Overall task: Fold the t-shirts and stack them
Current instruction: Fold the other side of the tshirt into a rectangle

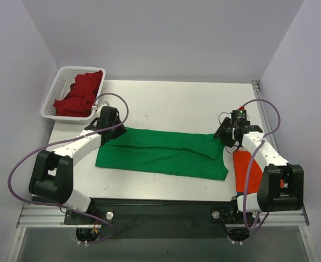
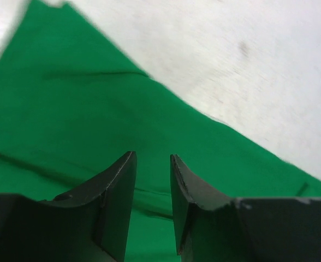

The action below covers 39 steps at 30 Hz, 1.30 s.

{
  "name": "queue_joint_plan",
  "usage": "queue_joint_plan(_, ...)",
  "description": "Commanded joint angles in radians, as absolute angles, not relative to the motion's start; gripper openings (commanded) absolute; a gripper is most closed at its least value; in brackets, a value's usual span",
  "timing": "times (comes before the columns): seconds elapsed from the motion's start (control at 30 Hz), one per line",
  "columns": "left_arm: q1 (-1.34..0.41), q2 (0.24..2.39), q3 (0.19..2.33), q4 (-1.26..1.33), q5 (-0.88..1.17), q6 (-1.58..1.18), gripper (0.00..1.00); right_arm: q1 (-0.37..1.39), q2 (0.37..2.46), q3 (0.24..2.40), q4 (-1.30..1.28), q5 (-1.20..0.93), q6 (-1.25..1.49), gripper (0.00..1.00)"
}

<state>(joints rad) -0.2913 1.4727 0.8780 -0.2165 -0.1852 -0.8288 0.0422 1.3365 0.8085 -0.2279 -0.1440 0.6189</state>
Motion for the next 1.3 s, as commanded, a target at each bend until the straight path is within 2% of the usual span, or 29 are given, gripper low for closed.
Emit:
queue_joint_plan(0.0,-0.368,1.544,0.983,-0.095,-0.036,-0.755,0.42,0.052,1.400,0.894,-0.251,-0.104,0.584,0.42)
queue_joint_plan(0.2,-0.540,1.716,1.133,0.044,0.147,-0.660,0.54,0.044,1.424,0.867,-0.246,-0.058,0.586,0.42)
queue_joint_plan(0.6,-0.704,2.098,1.440,0.118,0.299,-0.623,0.56,0.028,1.437,0.767,-0.167,-0.133,0.607,0.44)
queue_joint_plan(0.87,-0.745,2.217,1.577,0.103,0.338,-0.620,0.56,0.023,1.445,0.747,-0.133,-0.156,0.611,0.44)
queue_joint_plan(1.1,-0.759,2.252,1.597,0.109,0.351,-0.632,0.49,0.014,1.439,0.733,-0.130,-0.160,0.607,0.44)
queue_joint_plan(1.27,-0.762,2.247,1.600,0.117,0.359,-0.635,0.35,0.006,1.440,0.732,-0.129,-0.160,0.606,0.42)
